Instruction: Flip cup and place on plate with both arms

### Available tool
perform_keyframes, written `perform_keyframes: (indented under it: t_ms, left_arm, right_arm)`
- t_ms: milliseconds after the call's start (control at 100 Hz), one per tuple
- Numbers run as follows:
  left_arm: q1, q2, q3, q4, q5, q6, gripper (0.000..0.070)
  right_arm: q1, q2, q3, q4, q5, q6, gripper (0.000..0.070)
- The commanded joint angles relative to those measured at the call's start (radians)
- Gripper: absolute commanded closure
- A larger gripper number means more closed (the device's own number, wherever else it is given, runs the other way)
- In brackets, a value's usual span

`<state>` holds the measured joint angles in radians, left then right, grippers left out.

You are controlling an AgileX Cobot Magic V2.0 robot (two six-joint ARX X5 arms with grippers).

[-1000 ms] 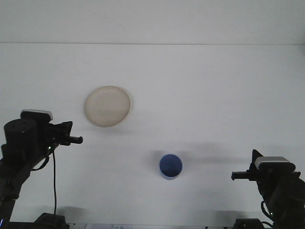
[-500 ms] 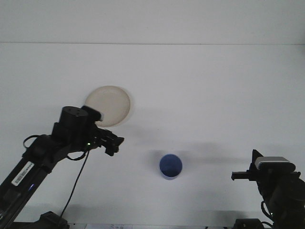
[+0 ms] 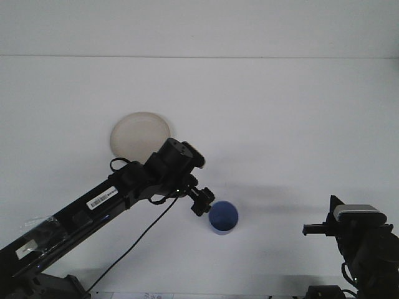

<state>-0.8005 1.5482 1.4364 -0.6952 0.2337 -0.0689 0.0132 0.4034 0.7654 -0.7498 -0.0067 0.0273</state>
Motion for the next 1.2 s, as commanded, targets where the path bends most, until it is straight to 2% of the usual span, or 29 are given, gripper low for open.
perform_keyframes:
  t_ms: [0,290,420,470,560,590,780,1000,1190]
  left_arm:
    - [-0.02,0.037,0.031,-0.007,-0.005,0.006,0.0192]
    - [-0.075,0.136,0.031,-0.01,-0.008,0.026,0.0194]
    - [-0.09,0.186,0.031,-0.007,-0.031,0.029,0.0218]
    - [-0.09,0.203,0.031,-0.005,-0.032,0.03,0.0316]
    - [-0.092,0.223,0.031,-0.005,-0.032,0.036,0.0616]
    - [-0.092,0.225,0.031,-0.006,-0.032,0.039,0.0697]
    - [-0.066,0.223,0.075,-0.047,-0.052,0.043,0.069]
    - [0.084,0.223,0.246,-0.134,-0.185,0.043,0.0691]
    - [0.303,0.223,0.327,-0.098,-0.285,0.022,0.069]
  right_arm:
    - [0.002,0.003,0.008,0.009,0.0,0.01,0.07]
    - [0.002,0.003,0.008,0.009,0.0,0.01,0.07]
    - [0.002,0.003,0.008,0.009,0.0,0.01,0.07]
    - [0.002,0.003,0.008,0.009,0.0,0.01,0.07]
    - [0.002,0.003,0.008,0.009,0.0,0.01,0.07]
    - [0.002,0.003,0.008,0.009,0.0,0.011,0.07]
    - [0.002,0.003,0.008,0.008,0.0,0.01,0.07]
    - [0.002,0.003,0.008,0.008,0.0,0.01,0.07]
    - [0.002,0.003,0.008,0.008,0.0,0.01,0.07]
